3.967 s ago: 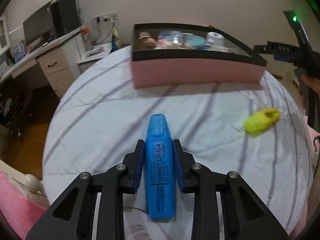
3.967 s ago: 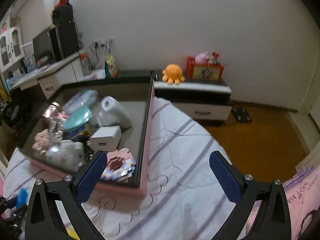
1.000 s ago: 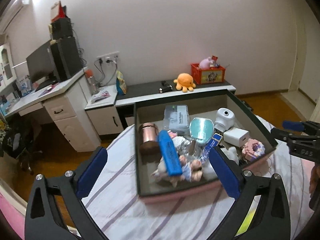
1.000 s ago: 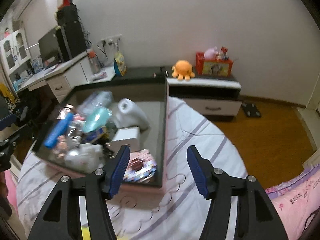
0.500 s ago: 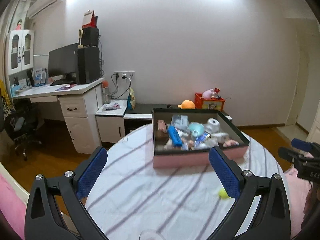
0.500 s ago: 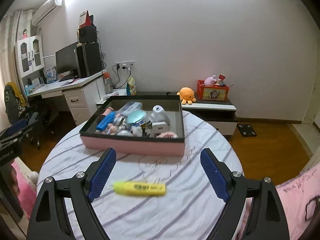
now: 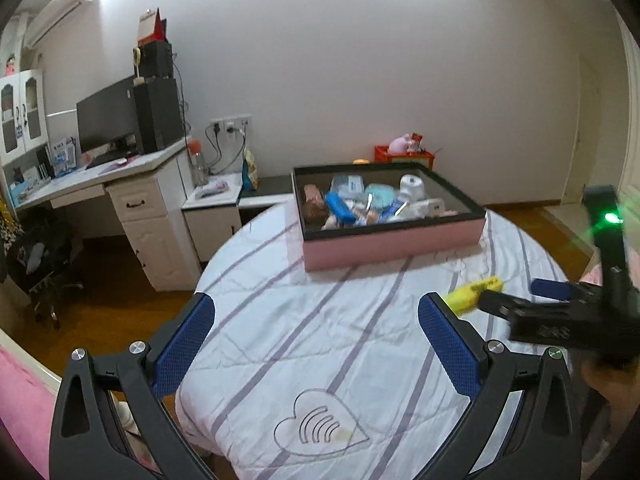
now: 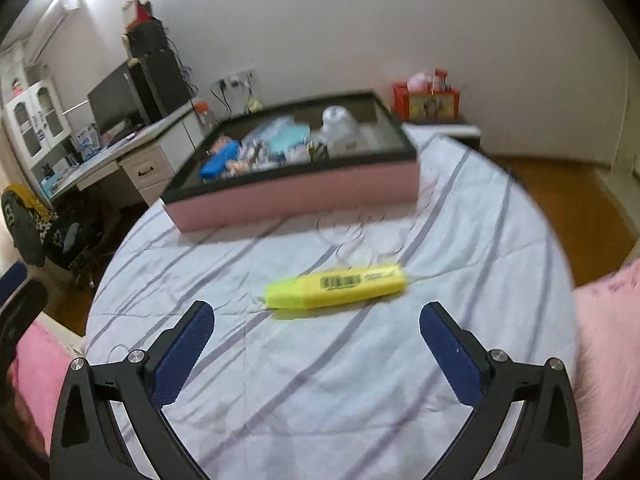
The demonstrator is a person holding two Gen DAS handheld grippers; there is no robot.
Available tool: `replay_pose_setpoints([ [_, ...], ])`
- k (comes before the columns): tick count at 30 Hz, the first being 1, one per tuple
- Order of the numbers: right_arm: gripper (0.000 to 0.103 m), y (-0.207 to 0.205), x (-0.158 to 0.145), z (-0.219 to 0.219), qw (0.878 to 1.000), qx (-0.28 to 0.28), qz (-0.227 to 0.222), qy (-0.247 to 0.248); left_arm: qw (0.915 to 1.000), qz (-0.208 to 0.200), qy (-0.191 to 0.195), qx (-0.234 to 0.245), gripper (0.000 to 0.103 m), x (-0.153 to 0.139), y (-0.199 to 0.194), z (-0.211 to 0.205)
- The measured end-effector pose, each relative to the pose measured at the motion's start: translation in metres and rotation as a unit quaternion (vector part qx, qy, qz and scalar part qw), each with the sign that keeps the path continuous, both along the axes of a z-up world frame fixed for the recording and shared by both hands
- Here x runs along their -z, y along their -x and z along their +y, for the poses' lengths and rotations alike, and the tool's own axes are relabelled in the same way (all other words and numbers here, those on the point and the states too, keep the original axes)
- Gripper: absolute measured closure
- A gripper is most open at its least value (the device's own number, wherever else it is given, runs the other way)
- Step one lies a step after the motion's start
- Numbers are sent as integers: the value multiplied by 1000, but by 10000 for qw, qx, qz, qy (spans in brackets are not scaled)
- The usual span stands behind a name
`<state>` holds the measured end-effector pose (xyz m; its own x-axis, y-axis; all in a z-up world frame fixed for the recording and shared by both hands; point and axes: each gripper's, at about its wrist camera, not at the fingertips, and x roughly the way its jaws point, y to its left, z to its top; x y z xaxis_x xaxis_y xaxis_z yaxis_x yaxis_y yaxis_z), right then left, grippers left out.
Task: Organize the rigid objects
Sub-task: 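Withdraw the left gripper and move the right gripper toward the yellow highlighter, then lower the right gripper onto the yellow highlighter and close it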
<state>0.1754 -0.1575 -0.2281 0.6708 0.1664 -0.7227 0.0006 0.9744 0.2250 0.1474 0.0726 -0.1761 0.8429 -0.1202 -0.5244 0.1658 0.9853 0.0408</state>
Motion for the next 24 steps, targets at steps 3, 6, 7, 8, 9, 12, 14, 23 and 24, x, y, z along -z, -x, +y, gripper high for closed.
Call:
replay_pose_setpoints([
  [3, 0, -14, 13, 5, 9993, 83, 269, -262, 9998, 95, -181, 36, 0, 7, -1, 1],
  [6, 0, -29, 22, 9, 9986, 267, 427, -143, 9994, 175, -309, 48, 0, 12, -3, 4],
  [7, 0, -31, 23, 9, 9985, 298, 444, -142, 9993, 200, -320, 44, 0, 14, -5, 5],
  [8, 0, -35, 26, 8, 9982, 353, 473, -121, 9993, 227, -310, 33, 0, 15, -7, 6],
  [9, 0, -40, 29, 7, 9977, 406, 525, -101, 9992, 263, -296, 18, 0, 17, -10, 8],
  [12, 1, -49, 36, 7, 9975, 383, 595, 47, 9988, 374, -300, -13, 0, 22, -17, 11],
  [14, 8, -54, 38, 9, 9972, 304, 606, 299, 9984, 445, -340, -57, 0, 26, -21, 12],
  [23, 76, -50, 35, -24, 9945, -78, 644, 819, 9972, 697, -249, -141, 0, 35, -46, 12],
  [24, 77, -48, 34, -31, 9942, -93, 640, 859, 9971, 723, -198, -122, 0, 35, -51, 12],
])
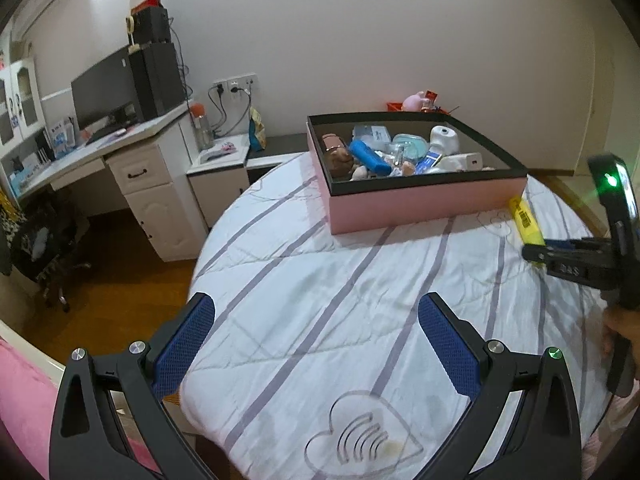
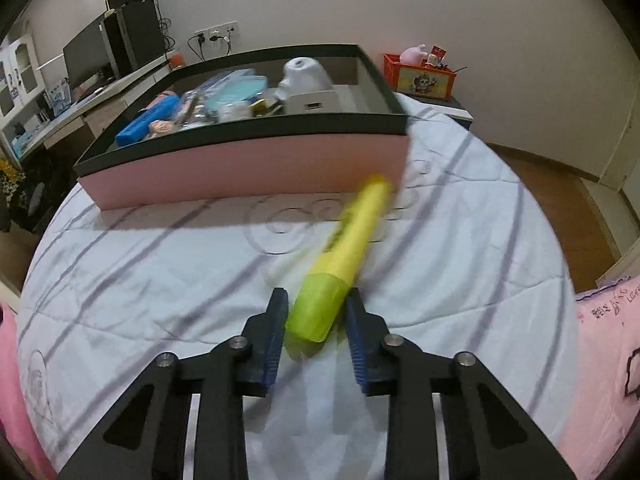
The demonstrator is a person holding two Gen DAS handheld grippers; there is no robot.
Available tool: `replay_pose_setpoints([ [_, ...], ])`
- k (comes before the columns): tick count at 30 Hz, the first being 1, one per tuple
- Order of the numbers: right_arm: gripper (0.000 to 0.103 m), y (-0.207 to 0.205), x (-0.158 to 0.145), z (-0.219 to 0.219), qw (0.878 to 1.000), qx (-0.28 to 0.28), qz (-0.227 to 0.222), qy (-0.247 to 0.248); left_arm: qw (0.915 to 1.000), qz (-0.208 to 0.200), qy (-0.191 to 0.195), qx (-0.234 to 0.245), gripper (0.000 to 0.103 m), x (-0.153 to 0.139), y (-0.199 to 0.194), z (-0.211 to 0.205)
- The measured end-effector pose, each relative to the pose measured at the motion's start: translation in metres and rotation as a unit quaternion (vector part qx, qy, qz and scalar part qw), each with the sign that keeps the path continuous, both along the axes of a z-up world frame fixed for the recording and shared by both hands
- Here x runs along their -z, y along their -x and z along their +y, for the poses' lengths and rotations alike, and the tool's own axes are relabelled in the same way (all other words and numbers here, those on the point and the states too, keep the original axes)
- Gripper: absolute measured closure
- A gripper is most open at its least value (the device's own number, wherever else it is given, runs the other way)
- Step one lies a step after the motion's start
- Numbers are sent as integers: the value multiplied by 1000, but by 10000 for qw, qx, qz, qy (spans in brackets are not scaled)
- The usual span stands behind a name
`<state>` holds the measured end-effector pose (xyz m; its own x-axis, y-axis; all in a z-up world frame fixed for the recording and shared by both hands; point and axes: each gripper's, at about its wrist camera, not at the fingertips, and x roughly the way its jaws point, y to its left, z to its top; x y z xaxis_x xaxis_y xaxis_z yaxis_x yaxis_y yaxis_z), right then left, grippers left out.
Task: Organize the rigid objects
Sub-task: 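Lower the right gripper onto the yellow highlighter and close it, then lift the yellow highlighter with the right gripper and carry it over the box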
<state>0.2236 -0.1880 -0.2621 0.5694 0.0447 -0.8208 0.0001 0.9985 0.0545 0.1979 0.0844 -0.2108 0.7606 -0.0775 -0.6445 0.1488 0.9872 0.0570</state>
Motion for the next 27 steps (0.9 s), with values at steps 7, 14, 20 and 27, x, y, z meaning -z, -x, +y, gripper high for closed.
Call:
replay_pose_setpoints([
  [7, 74, -11, -1, -42, 10000, -5, 3, 62, 9996, 111, 181, -196, 0, -5, -54, -4],
  [14, 74, -23, -4, -45, 9991, -416, 62, 9, 9986, 251, 372, -268, 0, -6, -108, -13],
  [20, 74, -38, -1, -44, 9979, -647, 19, 43, 9983, 402, 184, -382, 0, 3, -141, -21],
  [27, 76, -14, -3, -70, 9980, -615, -74, 92, 9973, 413, 253, -560, 0, 3, -158, -13],
])
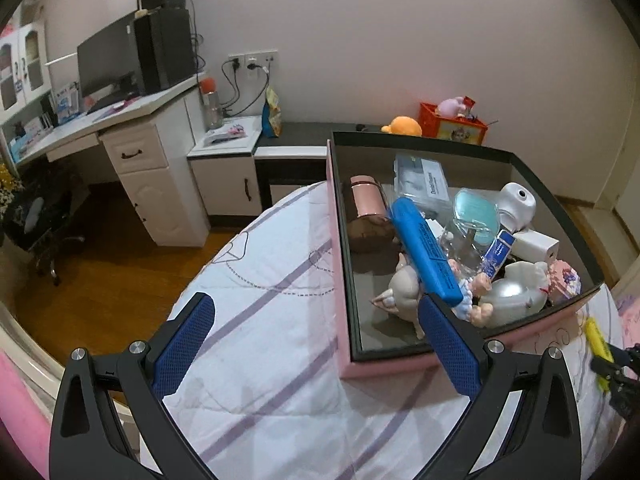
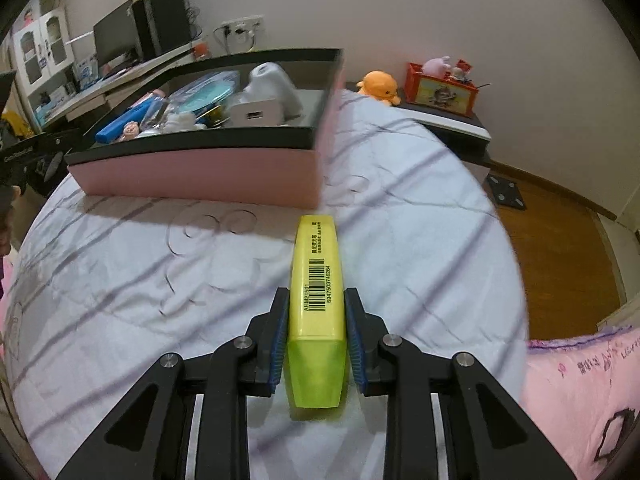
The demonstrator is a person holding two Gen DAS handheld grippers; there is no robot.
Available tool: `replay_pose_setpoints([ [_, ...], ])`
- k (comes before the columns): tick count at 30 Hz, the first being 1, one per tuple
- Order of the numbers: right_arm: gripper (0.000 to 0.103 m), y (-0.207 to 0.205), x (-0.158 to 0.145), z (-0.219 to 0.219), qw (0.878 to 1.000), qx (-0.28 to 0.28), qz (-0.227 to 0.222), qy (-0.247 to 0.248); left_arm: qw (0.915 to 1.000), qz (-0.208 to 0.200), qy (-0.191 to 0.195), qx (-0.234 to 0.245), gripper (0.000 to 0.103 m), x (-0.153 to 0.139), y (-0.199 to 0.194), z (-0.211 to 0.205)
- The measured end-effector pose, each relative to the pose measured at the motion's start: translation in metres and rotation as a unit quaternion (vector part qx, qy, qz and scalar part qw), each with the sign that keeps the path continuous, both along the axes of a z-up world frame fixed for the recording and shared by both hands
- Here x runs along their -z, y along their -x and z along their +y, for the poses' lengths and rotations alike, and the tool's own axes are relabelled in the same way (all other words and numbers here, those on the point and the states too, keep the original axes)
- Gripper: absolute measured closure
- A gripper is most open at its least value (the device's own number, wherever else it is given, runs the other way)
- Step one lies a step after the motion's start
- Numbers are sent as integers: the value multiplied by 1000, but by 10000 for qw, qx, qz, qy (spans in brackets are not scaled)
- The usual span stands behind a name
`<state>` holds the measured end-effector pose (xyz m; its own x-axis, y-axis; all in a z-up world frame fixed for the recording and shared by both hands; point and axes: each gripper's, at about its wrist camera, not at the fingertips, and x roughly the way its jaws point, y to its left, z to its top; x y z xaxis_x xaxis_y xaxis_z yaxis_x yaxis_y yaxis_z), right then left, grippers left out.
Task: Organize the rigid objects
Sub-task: 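Lift the yellow highlighter with the right gripper and carry it over the box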
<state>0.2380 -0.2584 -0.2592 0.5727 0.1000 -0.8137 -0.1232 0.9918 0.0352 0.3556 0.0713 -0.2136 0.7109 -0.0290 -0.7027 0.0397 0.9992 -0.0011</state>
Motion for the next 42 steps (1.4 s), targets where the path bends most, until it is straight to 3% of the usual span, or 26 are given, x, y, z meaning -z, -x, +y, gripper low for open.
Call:
replay_pose_setpoints([
  [3, 76, 2, 1, -17, 9997, 255, -52, -44, 9997, 149, -202, -45, 13, 6, -11, -3],
  [5, 76, -2, 2, -26, 9991, 395, -89, -142, 9993, 320, -214, -38, 39, 11, -21, -2],
  [8, 76, -12, 3, -27, 9989, 422, -127, -181, 9979, 612, 67, 197, 64, 21, -33, -4],
  [11, 76, -25, 3, -27, 9990, 375, -130, -184, 9965, 695, 94, 452, 84, 22, -36, -14],
  [25, 76, -59, -4, -28, 9991, 292, -228, -205, 9958, 714, 127, 558, 85, 22, -36, -14],
  [42, 76, -63, -47, -20, 9966, 185, -715, -378, 9958, 715, 147, 554, 85, 23, -35, -13],
])
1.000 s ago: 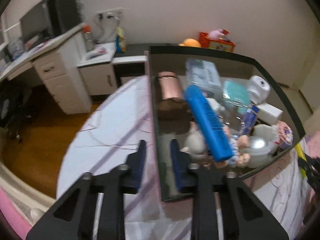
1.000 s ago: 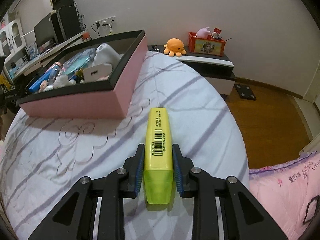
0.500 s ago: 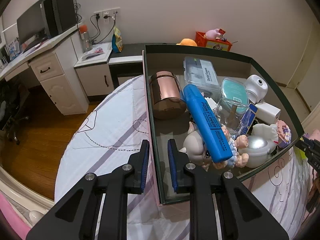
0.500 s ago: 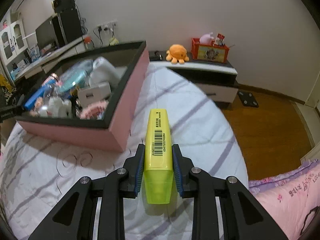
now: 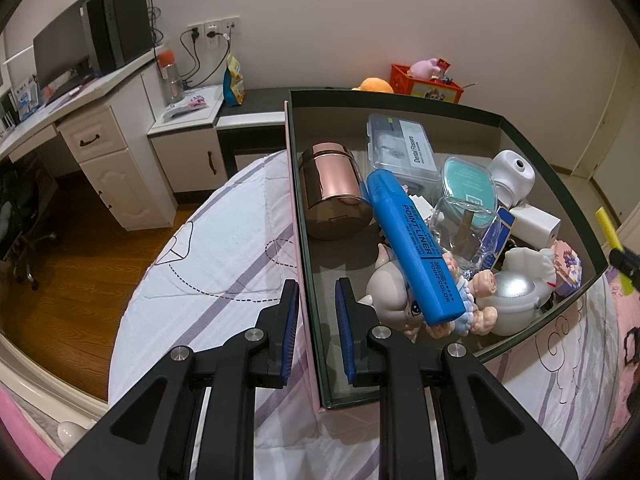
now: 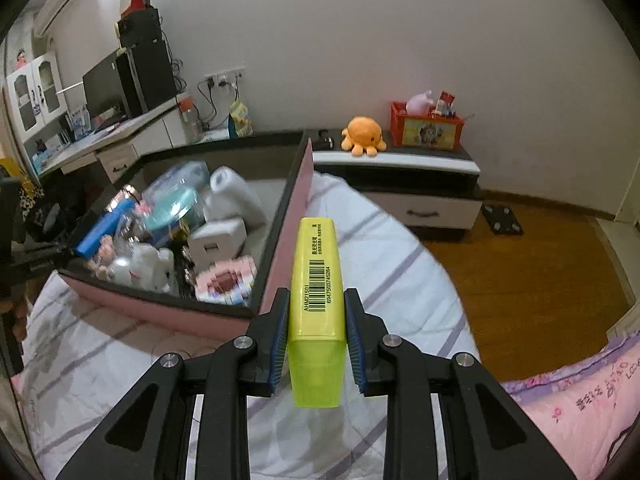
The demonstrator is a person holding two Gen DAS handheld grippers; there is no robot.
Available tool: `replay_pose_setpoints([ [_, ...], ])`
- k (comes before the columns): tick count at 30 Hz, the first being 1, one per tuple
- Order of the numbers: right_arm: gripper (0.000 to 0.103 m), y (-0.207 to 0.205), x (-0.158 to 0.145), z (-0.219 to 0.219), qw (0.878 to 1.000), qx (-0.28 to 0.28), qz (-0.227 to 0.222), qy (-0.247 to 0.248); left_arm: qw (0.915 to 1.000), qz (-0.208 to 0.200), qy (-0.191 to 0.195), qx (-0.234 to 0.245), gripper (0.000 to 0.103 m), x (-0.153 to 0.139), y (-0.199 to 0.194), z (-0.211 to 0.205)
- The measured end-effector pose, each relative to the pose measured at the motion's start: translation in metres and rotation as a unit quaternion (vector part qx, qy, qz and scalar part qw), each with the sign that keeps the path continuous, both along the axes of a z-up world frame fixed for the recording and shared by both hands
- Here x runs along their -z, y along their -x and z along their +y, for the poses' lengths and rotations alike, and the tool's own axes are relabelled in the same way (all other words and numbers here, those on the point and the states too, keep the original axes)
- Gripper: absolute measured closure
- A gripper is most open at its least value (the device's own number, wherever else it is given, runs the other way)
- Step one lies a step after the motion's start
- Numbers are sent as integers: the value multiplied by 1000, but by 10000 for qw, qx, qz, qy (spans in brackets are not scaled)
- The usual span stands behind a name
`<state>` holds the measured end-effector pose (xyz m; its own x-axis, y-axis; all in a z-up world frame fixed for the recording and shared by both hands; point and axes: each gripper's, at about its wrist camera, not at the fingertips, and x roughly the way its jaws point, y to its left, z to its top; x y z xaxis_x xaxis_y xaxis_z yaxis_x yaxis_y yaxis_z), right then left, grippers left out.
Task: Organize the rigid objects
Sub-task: 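Lift the yellow highlighter with the right gripper and carry it over the box, then open the right gripper to drop the yellow highlighter into the box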
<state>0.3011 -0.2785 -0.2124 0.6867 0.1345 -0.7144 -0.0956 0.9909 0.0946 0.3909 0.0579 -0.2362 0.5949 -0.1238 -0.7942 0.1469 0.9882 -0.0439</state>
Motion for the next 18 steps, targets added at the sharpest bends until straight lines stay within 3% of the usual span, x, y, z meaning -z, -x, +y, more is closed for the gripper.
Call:
replay_pose_setpoints([
  [9, 76, -26, -41, 40, 9986, -398, -338, 7, 10000, 12, -23, 8, 85, 0, -1, 0],
  [18, 76, -74, -13, 110, 9936, -1114, 195, -58, 10000, 17, -24, 11, 85, 0, 0, 0],
])
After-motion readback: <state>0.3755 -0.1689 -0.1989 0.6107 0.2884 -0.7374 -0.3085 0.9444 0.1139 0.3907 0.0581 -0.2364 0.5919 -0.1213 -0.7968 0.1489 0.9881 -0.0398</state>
